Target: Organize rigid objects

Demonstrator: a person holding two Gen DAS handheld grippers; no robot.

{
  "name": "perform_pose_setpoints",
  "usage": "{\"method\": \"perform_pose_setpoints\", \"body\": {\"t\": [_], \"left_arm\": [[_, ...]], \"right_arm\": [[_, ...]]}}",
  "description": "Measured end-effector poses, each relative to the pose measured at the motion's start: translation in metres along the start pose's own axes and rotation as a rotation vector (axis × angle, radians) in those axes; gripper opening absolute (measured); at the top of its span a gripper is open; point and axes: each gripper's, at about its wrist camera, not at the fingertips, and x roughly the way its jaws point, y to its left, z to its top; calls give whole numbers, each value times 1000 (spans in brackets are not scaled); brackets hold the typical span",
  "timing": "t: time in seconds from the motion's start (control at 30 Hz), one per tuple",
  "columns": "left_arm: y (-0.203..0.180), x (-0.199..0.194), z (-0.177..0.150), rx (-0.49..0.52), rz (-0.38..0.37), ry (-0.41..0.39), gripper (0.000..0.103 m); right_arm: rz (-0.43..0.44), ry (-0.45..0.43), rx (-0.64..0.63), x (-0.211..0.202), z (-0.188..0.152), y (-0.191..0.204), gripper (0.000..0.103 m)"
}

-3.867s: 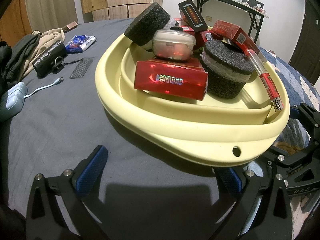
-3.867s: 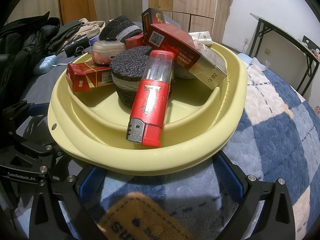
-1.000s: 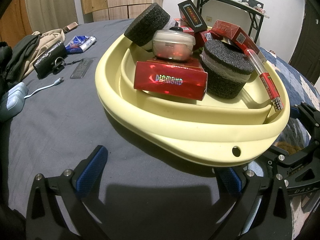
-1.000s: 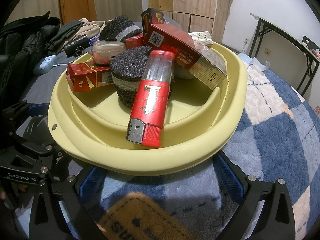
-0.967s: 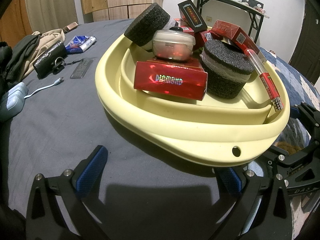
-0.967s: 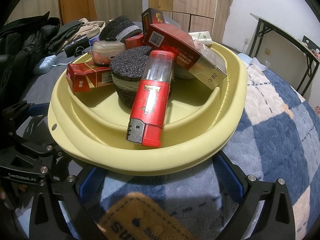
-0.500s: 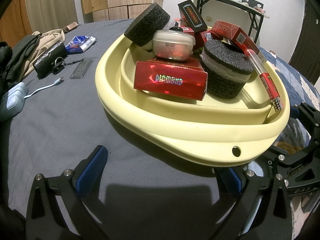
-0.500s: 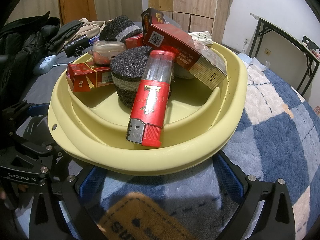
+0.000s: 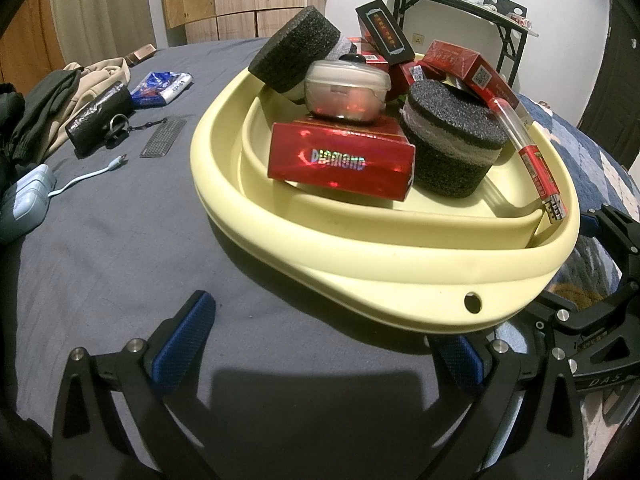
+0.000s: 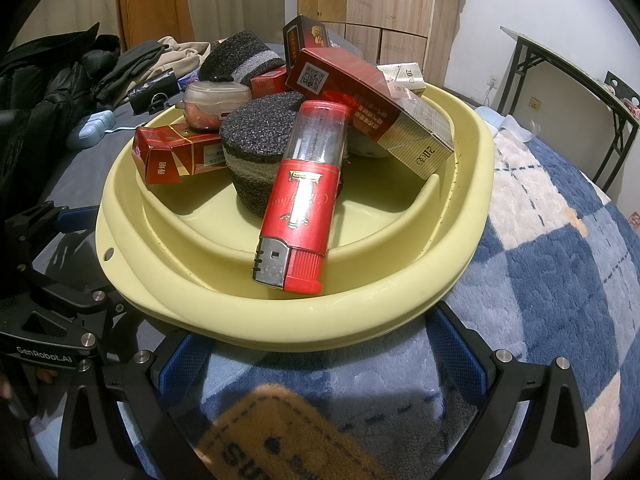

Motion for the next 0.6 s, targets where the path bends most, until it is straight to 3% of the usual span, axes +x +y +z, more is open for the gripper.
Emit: {"method": "perform_pose_setpoints", "body": {"t": [0.6], "left_arm": [[0,0,0,0,0,0,103]], "right_arm": [[0,0,0,0,0,0,103]]}}
